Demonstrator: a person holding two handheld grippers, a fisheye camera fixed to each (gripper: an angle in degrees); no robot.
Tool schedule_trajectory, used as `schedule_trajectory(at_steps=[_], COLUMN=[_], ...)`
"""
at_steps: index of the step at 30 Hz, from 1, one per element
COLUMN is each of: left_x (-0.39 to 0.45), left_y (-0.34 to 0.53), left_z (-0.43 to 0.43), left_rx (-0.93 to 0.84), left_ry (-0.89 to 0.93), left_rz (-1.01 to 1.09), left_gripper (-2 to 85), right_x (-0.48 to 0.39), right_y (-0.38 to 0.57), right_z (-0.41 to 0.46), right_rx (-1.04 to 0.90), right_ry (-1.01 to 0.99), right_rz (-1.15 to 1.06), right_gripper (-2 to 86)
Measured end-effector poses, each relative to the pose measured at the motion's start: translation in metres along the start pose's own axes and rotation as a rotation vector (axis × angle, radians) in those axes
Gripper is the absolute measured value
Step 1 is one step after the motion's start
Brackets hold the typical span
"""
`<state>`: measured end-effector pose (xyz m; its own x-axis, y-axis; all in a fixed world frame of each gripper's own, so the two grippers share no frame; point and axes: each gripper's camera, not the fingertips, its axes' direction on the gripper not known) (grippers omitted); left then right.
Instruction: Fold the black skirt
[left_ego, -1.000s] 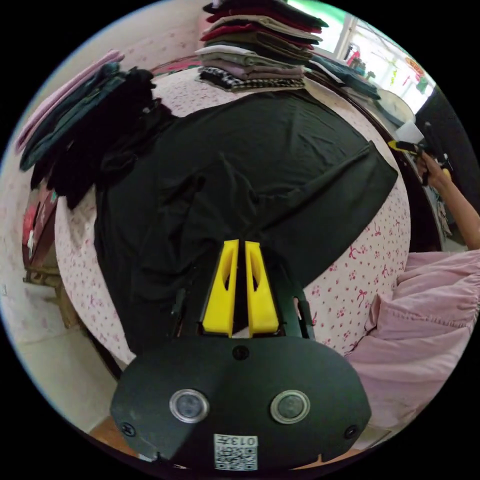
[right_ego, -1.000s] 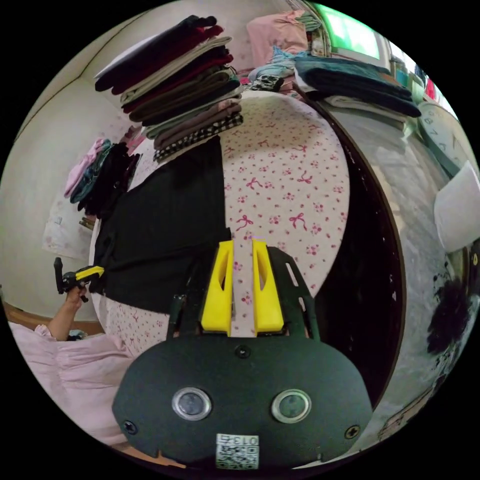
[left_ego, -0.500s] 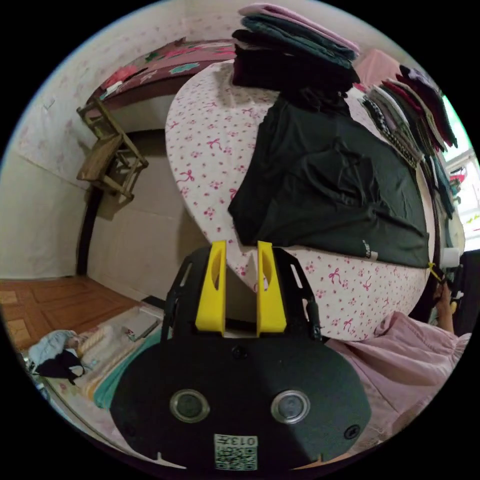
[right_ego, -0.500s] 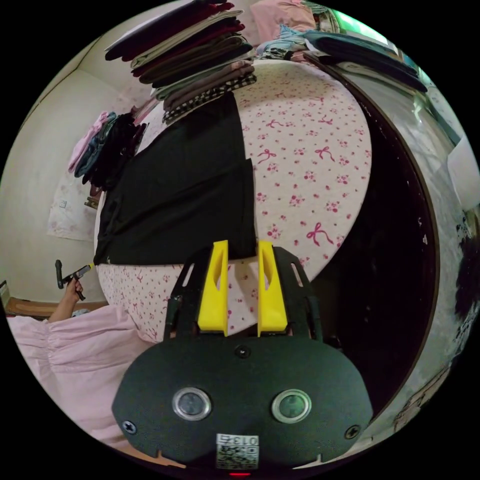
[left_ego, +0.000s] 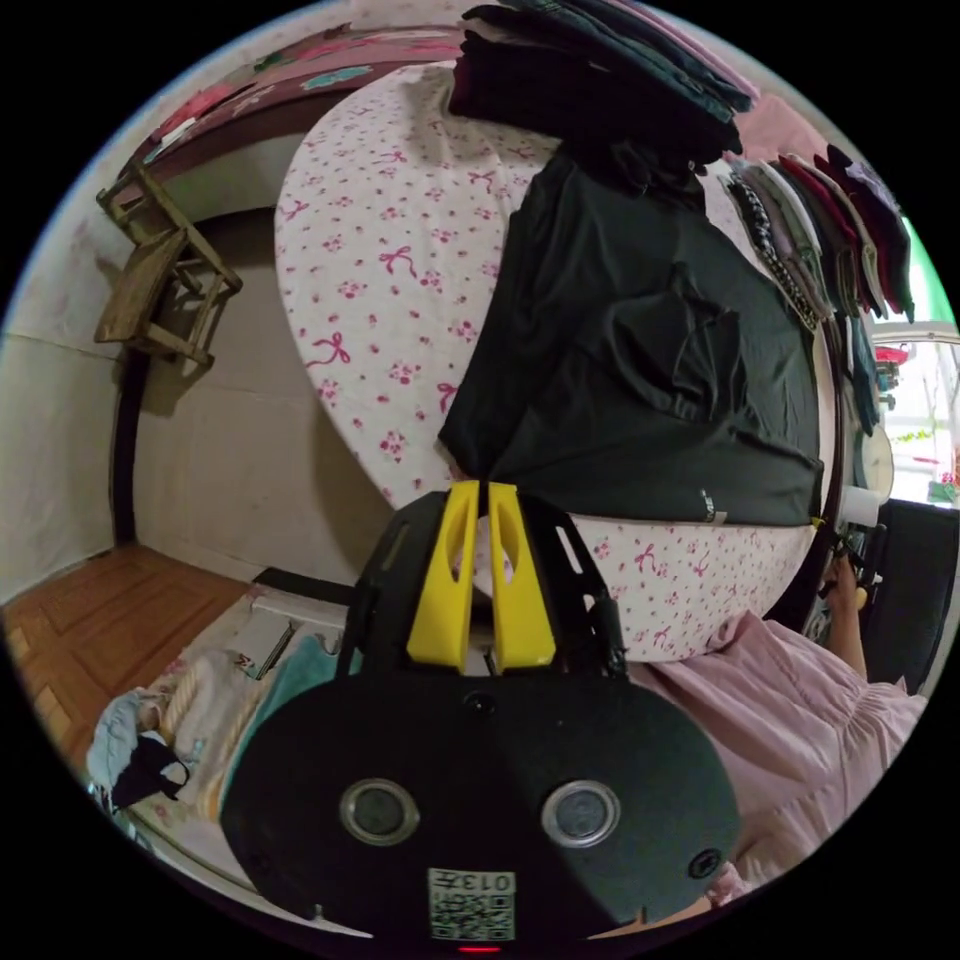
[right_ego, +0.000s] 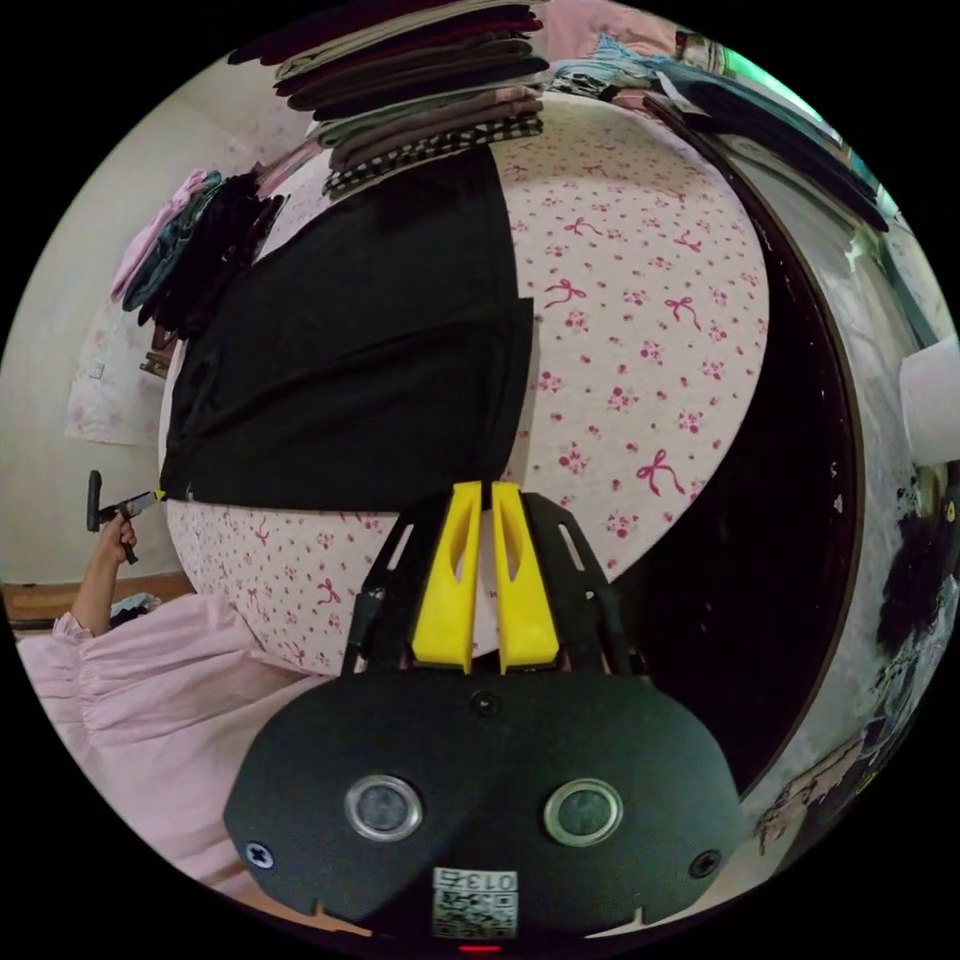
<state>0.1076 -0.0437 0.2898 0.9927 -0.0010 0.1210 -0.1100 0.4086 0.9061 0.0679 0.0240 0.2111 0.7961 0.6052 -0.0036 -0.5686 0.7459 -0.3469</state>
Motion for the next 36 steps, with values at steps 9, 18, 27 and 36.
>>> schedule_trajectory(at_steps=[9, 18, 27, 36], left_x=[-0.005, 0.008, 0.162, 0.117], left_y=[-0.025, 0.005, -0.044, -0.034], left_z=[0.015, -0.041, 0.016, -0.008], left_rx=[-0.076, 0.127, 0.119, 0.177], left_ry=[0.005, -0.181, -0.235, -0.198], left_rz=[0.05, 0.057, 0.452, 0.284], left_gripper=[0.8, 1.0, 0.0, -0.3], right_x=[-0.009, -0.065, -0.184, -0.225], right_y=[-0.012, -0.013, -0.069, -0.086], right_z=[0.021, 0.006, 0.106, 0.112], right_rx=[-0.065, 0.098, 0.047, 0.158], right_ry=[0.038, 0.162, 0.13, 0.158], right_rz=[-0.035, -0.1, -0.384, -0.364], right_gripper=[3.8, 5.9, 1.4, 1.7])
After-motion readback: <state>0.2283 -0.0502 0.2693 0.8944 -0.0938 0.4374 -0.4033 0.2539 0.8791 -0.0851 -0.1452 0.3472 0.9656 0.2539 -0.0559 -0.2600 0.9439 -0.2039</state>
